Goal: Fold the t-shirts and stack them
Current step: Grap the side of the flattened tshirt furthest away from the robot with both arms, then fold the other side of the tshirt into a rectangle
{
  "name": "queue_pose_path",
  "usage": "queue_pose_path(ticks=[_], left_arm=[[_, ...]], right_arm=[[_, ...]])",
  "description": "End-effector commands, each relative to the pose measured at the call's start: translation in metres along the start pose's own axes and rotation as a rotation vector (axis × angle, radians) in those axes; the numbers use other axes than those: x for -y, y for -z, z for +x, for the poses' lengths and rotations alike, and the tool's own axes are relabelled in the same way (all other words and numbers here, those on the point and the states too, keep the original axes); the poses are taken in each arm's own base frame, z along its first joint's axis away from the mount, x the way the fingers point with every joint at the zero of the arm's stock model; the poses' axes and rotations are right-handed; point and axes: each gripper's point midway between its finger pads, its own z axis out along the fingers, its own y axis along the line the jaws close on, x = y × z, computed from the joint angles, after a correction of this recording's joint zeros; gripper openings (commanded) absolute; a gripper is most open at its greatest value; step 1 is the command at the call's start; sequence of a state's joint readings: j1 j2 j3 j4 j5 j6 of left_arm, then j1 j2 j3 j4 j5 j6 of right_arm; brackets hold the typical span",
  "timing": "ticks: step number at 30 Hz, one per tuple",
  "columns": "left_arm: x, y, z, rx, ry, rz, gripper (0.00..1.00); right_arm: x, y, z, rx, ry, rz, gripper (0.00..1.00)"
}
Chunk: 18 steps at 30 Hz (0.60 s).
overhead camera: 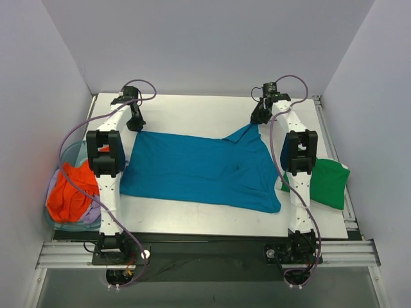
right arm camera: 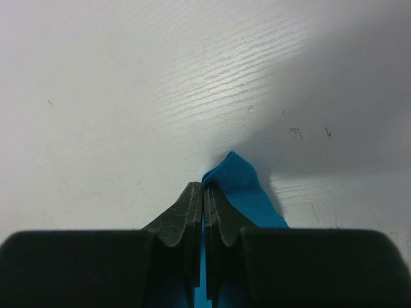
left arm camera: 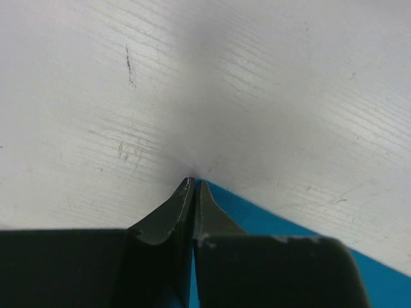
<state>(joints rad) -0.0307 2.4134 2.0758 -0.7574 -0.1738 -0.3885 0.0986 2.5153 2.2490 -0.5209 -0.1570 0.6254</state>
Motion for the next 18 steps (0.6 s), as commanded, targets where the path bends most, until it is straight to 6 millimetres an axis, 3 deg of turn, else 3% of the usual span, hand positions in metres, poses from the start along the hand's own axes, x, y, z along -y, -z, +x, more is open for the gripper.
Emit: queue_pose_path(ticks=[1,5,18], left_arm=[[0.007,-0.003,-0.005,0.001,-0.006,0.036,0.07],[0.019,0.001,-0.016,0.027,-0.011,0.087,0.0],[0.066,0.037,-0.088,0.211,0.037,0.314,0.0]], right_arm=[[-0.018,0.049,-0.035,0.095,-0.011,-0.043,0.0],[-0.022,0.06,-0.047,0.125,-0.052,-0.059,0.0],[-0.047,0.093,-0.089,0.237,-0.127,-0.158,0.0]])
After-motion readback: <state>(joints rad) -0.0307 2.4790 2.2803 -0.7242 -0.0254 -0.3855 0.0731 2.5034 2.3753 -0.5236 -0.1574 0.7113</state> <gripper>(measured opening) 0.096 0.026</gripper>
